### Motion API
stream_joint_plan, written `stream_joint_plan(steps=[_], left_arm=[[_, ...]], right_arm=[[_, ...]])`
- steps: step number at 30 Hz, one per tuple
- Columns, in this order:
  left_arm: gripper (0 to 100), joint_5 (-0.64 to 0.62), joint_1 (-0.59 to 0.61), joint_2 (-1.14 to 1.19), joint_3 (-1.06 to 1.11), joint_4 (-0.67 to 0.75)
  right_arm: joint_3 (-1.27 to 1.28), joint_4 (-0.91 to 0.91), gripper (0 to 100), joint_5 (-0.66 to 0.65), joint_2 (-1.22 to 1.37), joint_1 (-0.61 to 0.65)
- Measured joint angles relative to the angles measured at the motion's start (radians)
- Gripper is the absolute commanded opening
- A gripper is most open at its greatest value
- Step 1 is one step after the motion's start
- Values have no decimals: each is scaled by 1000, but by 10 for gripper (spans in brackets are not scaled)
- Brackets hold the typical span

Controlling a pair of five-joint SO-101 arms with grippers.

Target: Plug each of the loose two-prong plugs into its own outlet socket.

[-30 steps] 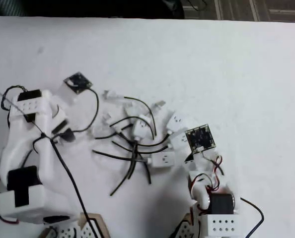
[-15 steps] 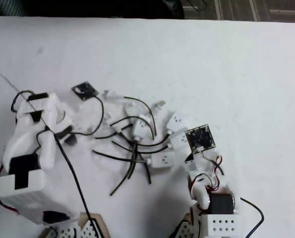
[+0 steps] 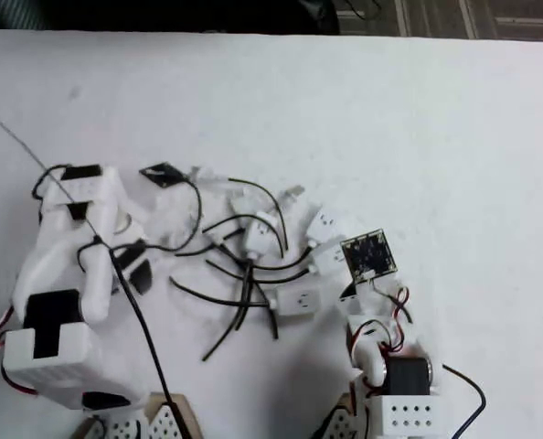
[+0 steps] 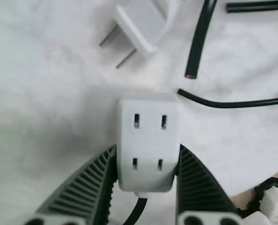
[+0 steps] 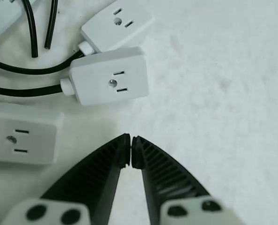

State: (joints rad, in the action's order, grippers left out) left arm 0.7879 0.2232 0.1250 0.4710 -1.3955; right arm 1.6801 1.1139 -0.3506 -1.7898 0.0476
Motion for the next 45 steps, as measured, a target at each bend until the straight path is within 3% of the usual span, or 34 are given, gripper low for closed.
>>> stream_joint_plan(steps=[5, 8, 17, 24, 31, 45], left_arm=[[27, -80, -97, -23, 107, 121], [80, -123, -124, -40, 135, 175], [107, -210, -227, -43, 140, 199], [220, -290, -282, -43, 143, 193], [226, -239, -203, -146, 153, 98], [274, -206, 72, -760, 463, 77]], right_arm=[[0, 0, 18, 0, 0, 0], [0, 0, 18, 0, 0, 0], [0, 0, 18, 0, 0, 0], [0, 0, 18, 0, 0, 0], [0, 0, 18, 0, 0, 0], [0, 0, 18, 0, 0, 0]])
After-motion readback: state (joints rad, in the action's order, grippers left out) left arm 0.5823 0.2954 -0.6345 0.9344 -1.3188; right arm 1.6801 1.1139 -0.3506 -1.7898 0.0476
